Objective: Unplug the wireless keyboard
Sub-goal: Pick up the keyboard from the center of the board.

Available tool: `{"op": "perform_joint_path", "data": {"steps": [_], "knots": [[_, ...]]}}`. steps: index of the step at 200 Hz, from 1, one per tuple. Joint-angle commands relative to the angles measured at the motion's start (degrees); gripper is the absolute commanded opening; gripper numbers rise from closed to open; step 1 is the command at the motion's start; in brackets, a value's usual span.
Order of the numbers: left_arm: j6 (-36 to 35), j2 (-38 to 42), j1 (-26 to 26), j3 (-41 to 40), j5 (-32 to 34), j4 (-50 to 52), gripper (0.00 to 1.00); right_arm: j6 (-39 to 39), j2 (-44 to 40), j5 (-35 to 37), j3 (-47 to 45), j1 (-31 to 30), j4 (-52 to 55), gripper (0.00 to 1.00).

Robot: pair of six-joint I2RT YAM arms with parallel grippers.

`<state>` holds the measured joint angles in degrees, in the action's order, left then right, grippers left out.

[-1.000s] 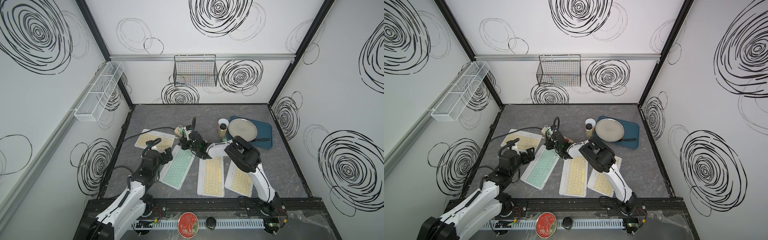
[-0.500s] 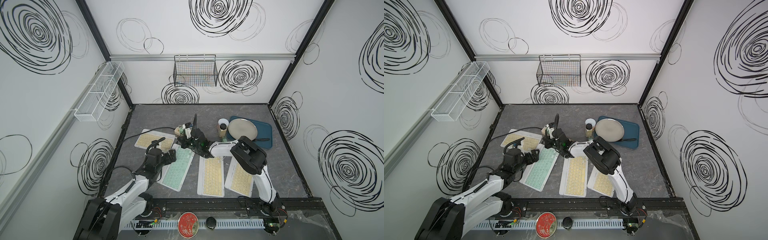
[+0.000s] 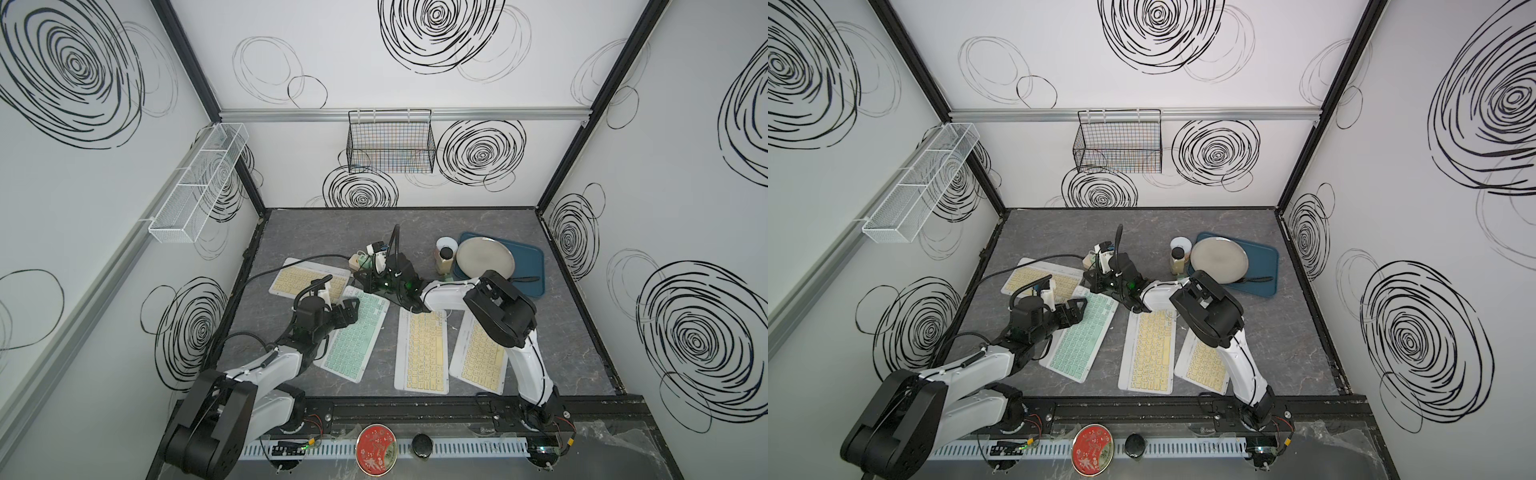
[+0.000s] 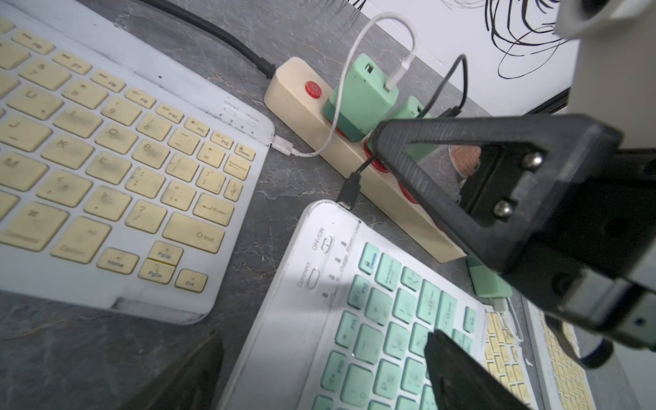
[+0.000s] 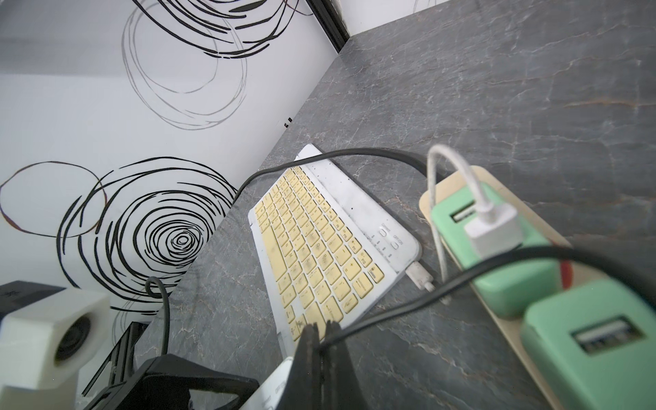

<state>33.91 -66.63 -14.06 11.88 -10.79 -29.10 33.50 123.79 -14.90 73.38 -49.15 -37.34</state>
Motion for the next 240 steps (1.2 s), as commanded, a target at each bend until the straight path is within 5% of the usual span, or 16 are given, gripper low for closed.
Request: {"op": "perform_joint_path", "data": {"steps": [1, 36, 87, 155, 217, 240], "knots": [[1.1, -1.0, 0.5, -0.7, -3.9, -6.9, 0.88, 0.7, -2.3, -0.8, 0.3, 0.3, -3.4, 0.0], [1.2, 2.0, 0.5, -1.6, -5.7, -7.7, 0.76, 1.4, -1.3, -1.6, 0.7, 1.0, -4.0, 0.0], [2.2, 4.9, 0.0, -3.9, -10.6, -12.6, 0.74, 3.1, -0.4, -4.2, 0.6, 2.2, -6.4, 0.0], [5.4, -2.5, -0.6, -5.1, -12.0, -22.5, 0.61, 3.4, -0.5, -5.9, -0.1, 1.8, -8.7, 0.0], [4.1, -3.8, -0.6, -3.9, -9.7, -20.0, 0.62, 3.7, -0.6, -6.9, -0.4, 1.6, -9.9, 0.0], [4.0, -2.8, -0.7, -4.1, -10.9, -20.6, 0.53, 3.7, -0.5, -6.7, -0.3, 1.7, -10.0, 0.0]]}}
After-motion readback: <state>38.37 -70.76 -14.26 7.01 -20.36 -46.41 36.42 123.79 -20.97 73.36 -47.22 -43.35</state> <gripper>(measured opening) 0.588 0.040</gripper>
